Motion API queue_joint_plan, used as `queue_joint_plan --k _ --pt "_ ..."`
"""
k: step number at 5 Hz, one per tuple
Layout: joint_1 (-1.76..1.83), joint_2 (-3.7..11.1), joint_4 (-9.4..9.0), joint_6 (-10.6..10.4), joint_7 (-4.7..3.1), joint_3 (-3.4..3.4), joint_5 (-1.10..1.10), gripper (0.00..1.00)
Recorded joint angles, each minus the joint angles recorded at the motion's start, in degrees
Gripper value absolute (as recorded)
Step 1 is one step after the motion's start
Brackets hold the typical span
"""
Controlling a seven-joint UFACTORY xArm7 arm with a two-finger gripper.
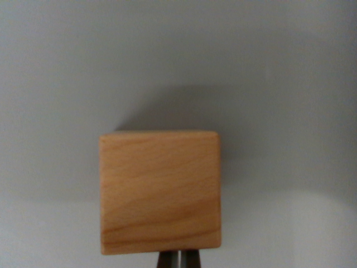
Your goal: Push wooden cube
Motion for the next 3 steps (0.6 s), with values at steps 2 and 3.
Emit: queue_joint_plan --k 2,3 --pt "0.29 1.87 2.45 0.6 0.08 0.37 0.69 1.0" --pt "0.29 1.87 2.45 0.6 0.08 0.37 0.69 1.0"
